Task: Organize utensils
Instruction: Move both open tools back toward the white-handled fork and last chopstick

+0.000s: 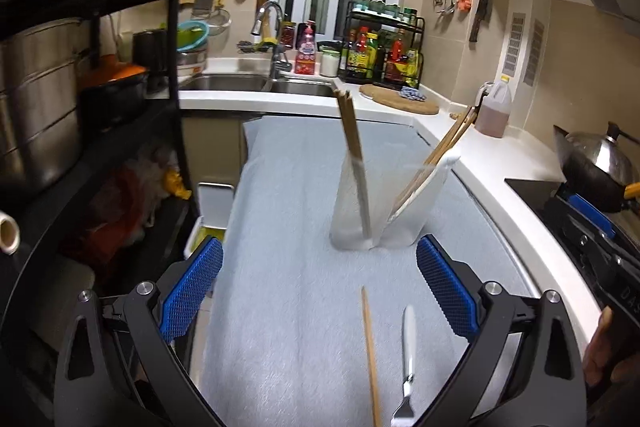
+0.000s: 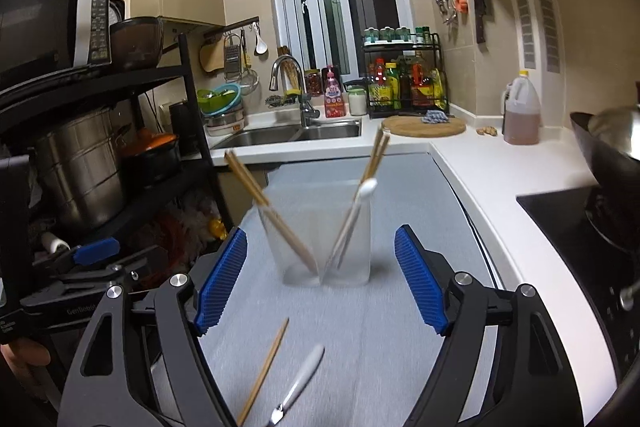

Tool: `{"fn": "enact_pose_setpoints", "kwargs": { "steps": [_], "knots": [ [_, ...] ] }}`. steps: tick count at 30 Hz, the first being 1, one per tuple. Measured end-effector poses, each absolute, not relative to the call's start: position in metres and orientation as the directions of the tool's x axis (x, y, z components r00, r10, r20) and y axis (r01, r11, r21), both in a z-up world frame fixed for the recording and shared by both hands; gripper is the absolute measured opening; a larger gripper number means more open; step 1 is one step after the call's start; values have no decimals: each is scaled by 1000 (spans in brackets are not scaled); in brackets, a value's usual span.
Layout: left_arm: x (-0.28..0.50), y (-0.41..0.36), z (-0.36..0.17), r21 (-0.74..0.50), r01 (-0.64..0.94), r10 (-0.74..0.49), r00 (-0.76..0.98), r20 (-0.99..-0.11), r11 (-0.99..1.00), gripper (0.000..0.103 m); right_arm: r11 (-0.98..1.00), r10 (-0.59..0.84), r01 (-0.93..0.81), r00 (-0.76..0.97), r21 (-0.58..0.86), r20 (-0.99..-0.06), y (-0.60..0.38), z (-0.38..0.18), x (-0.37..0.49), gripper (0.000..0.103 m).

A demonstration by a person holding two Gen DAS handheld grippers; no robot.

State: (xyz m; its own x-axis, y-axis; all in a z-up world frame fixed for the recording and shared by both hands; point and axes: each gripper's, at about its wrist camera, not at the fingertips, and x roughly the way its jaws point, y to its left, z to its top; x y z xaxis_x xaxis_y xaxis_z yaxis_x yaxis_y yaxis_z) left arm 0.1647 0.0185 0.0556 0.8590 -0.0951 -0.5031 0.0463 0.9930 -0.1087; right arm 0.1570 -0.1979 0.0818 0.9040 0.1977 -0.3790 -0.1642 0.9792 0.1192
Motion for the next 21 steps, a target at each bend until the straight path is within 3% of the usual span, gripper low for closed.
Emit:
{"fn": "enact_pose_setpoints", "kwargs": {
  "steps": [9, 15, 21],
  "knots": [
    [104, 17, 16, -108, 43, -92, 858, -506, 993, 94, 993, 93, -46, 878, 111, -469, -205, 16, 98, 76],
    [80, 13, -13, -126, 44, -105, 839, -534, 991, 94, 996, 89, -62, 849, 69, -520, -198, -12, 69, 92],
    [61, 22, -24, -126, 1, -69, 841, -536, 992, 94, 997, 78, -77, 826, 26, -558, -191, -30, 51, 95]
  ]
}}
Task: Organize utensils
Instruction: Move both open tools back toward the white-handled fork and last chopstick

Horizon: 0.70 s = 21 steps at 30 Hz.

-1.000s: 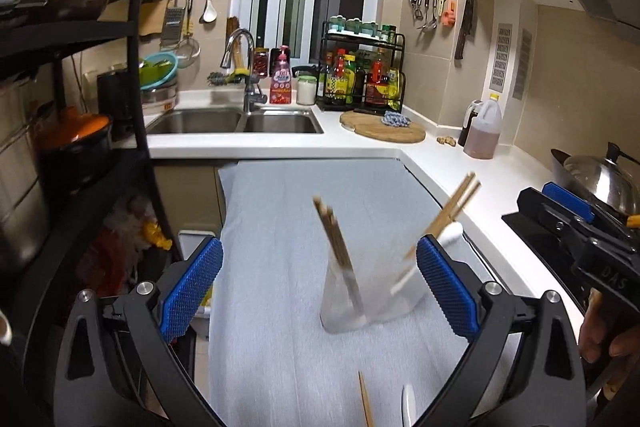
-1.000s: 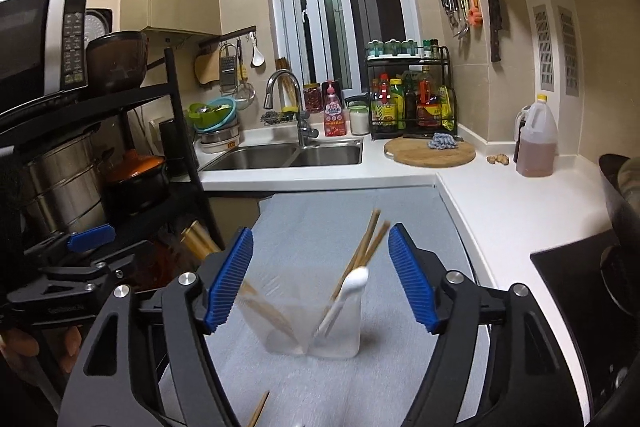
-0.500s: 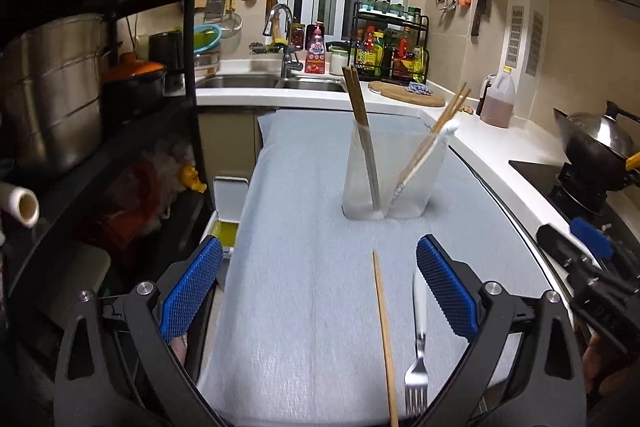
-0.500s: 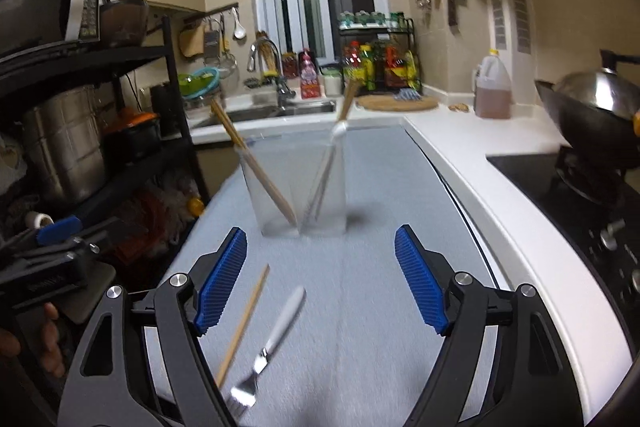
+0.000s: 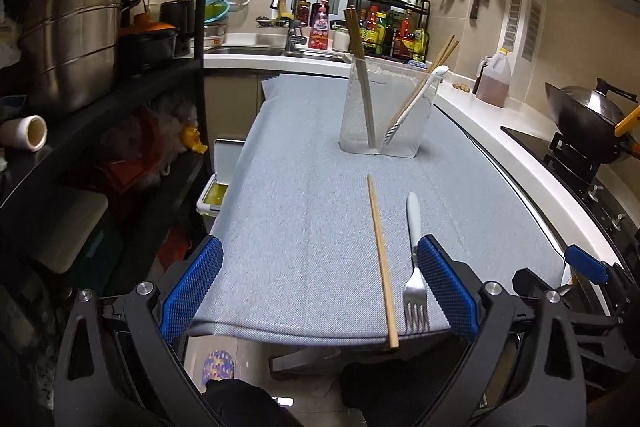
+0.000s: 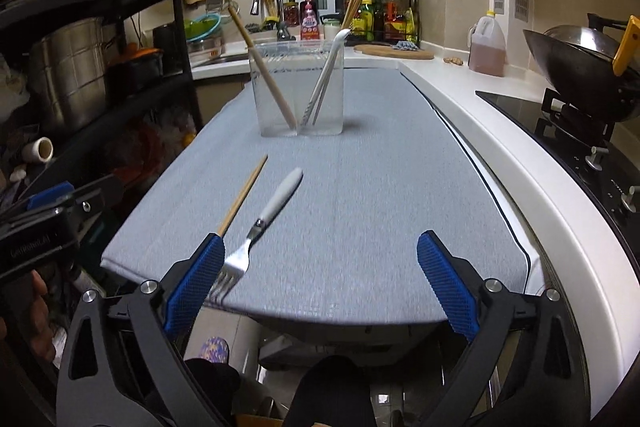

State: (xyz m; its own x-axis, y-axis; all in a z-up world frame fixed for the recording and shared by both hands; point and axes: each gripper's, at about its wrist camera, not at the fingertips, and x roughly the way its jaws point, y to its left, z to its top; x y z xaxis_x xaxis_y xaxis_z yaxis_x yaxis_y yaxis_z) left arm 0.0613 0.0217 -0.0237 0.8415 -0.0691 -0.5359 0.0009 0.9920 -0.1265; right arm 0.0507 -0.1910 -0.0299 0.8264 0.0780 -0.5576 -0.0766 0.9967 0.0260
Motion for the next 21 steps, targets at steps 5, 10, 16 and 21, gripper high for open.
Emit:
{"fn": "enact_pose_setpoints", "kwargs": {
  "steps": [5, 10, 16, 21],
  "knots": [
    [56, 30, -31, -129, -26, -49, 836, -546, 991, 94, 996, 87, -85, 807, 31, -584, -187, -41, 48, 95],
    [55, 34, -29, -120, -40, -31, 842, -539, 992, 94, 995, 98, -100, 796, 30, -597, -179, -44, 50, 95],
    [56, 41, -36, -142, -58, -31, 831, -555, 988, 94, 985, 171, -142, 765, 96, -621, -170, -55, 60, 95],
    [57, 43, -39, -138, -60, -28, 826, -563, 989, 94, 980, 199, -161, 731, 118, -653, -153, -69, 83, 82]
  ]
}}
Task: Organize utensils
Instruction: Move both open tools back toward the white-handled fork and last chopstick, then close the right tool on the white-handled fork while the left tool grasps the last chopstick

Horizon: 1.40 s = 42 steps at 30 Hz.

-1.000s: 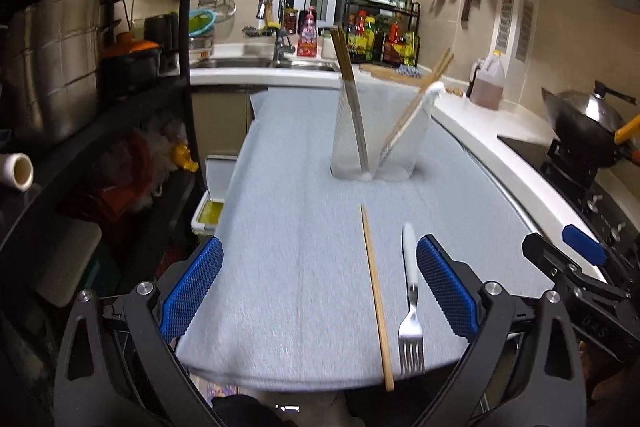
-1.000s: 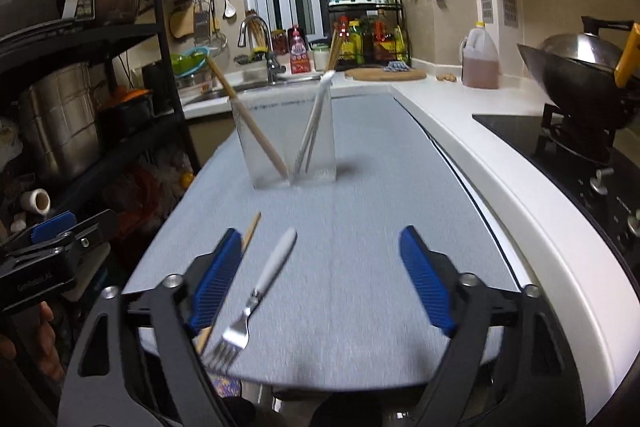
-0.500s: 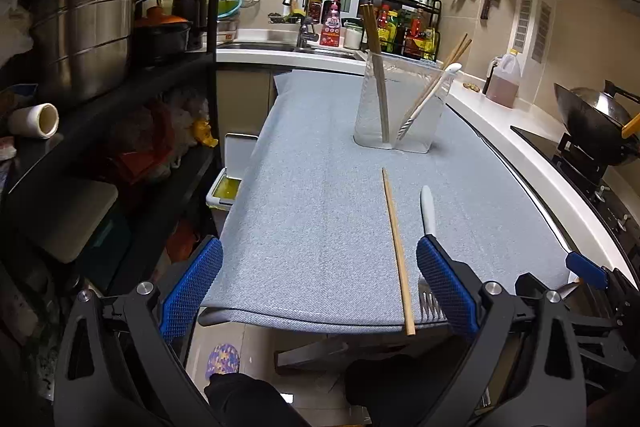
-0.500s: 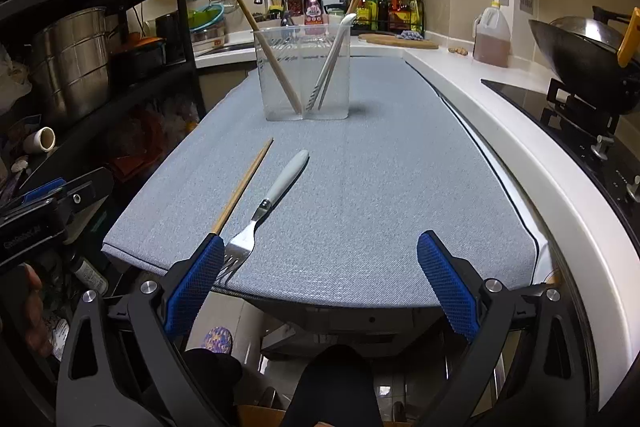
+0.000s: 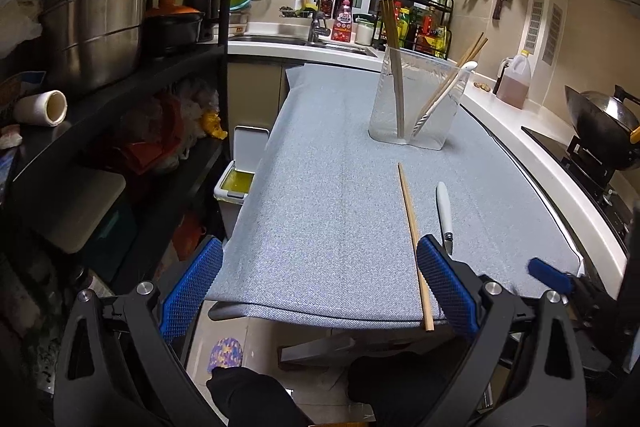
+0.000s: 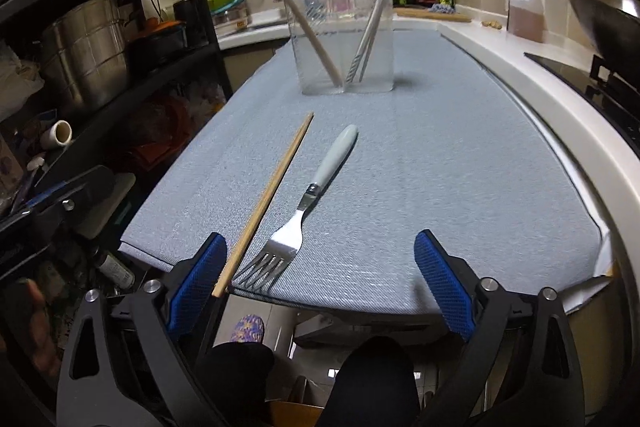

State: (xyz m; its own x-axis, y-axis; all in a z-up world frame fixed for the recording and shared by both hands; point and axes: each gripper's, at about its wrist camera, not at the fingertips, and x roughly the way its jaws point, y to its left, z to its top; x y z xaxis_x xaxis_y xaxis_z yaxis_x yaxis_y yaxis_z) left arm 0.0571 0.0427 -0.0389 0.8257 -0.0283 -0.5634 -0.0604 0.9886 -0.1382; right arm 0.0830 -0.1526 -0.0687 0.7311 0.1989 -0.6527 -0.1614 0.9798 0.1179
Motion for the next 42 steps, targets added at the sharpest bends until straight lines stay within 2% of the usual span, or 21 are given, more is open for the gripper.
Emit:
{"fn": "enact_pose_setpoints", "kwargs": {
  "steps": [2, 6, 8, 13, 19, 22, 29, 34, 38, 40, 42],
  "knots": [
    [57, 43, -38, -138, -59, -29, 826, -563, 989, 94, 979, 202, -154, 704, 132, -681, -147, -75, 96, 77],
    [58, 42, -39, -131, -65, -20, 826, -563, 989, 94, 981, 194, -125, 654, 149, -732, -143, -82, 122, 62],
    [58, 44, -40, -135, -68, -20, 824, -567, 988, 94, 981, 193, -111, 632, 159, -750, -143, -85, 132, 58],
    [61, 44, -40, -133, -72, -17, 822, -569, 988, 94, 988, 127, -146, 633, 44, -763, -131, -87, 141, 47],
    [62, 46, -41, -147, -69, -28, 821, -571, 987, 94, 993, 105, -102, 627, 53, -772, -175, -86, 147, 46],
    [64, 42, -44, -148, -60, -37, 817, -576, 987, 94, 989, 150, -82, 619, 127, -771, -203, -84, 148, 48],
    [64, 30, -50, -154, -29, -67, 809, -585, 988, 94, 966, 214, -42, 683, 255, -699, -236, -91, 115, 52],
    [64, 19, -54, -141, -8, -78, 800, -594, 990, 94, 942, 285, -89, 720, 323, -633, -231, -94, 103, 43],
    [62, 13, -56, -130, 5, -83, 798, -598, 991, 94, 963, 247, -121, 744, 239, -620, -215, -97, 100, 37],
    [62, 11, -56, -126, 12, -86, 797, -598, 992, 94, 964, 243, -119, 758, 238, -605, -215, -99, 98, 37],
    [62, 10, -57, -118, 20, -88, 795, -600, 993, 94, 949, 270, -107, 758, 295, -593, -222, -99, 96, 36]
  ]
}}
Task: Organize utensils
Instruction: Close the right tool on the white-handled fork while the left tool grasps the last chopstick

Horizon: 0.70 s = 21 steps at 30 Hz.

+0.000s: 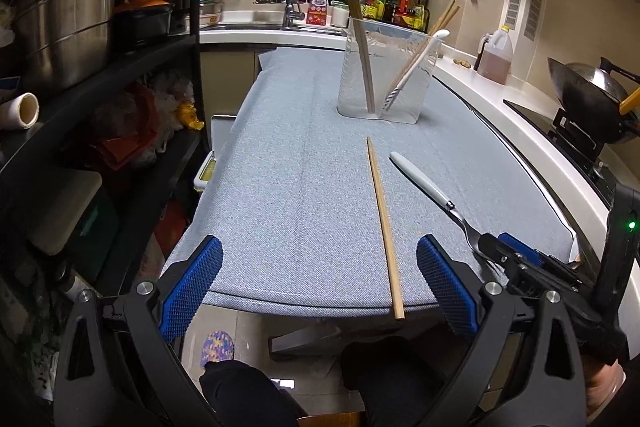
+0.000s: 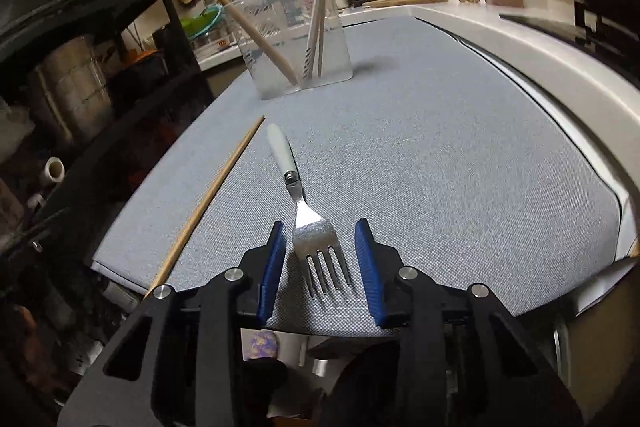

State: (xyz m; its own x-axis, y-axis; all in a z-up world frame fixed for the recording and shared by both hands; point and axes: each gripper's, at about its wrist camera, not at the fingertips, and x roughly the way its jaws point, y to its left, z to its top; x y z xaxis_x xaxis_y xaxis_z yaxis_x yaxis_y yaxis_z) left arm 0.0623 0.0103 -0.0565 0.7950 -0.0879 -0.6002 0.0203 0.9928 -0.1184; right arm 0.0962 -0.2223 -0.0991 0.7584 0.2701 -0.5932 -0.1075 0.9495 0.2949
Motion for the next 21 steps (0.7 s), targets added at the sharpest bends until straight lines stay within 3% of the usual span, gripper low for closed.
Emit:
{"fn": "enact_pose_setpoints", "kwargs": {
  "steps": [3, 4, 6, 11, 12, 19, 20, 21],
  "knots": [
    [64, 8, -59, -115, 25, -90, 790, -607, 993, 94, 926, 299, -88, 763, 366, -573, -233, -102, 92, 34],
    [64, 7, -60, -116, 26, -91, 787, -610, 993, 94, 929, 293, -88, 766, 359, -572, -231, -103, 91, 32],
    [66, 4, -61, -119, 31, -98, 786, -610, 992, 94, 945, 266, -92, 777, 315, -571, -225, -104, 87, 18],
    [67, -5, -70, -117, 73, -129, 798, -589, 990, 94, 952, 257, -116, 804, 282, -537, -220, -108, 79, 15],
    [67, -8, -72, -116, 85, -138, 799, -586, 990, 94, 955, 250, -117, 808, 271, -533, -220, -108, 78, 10],
    [63, -20, -88, -83, 144, -165, 799, -579, 986, 94, 987, 159, -149, 866, 58, -474, -203, -103, 69, 7],
    [64, -21, -90, -84, 150, -171, 794, -583, 985, 92, 988, 150, -155, 873, 29, -464, -200, -102, 67, 7],
    [65, -22, -92, -84, 159, -178, 789, -588, 984, 81, 987, 141, -158, 878, -1, -457, -198, -102, 65, 7]
  ]
}}
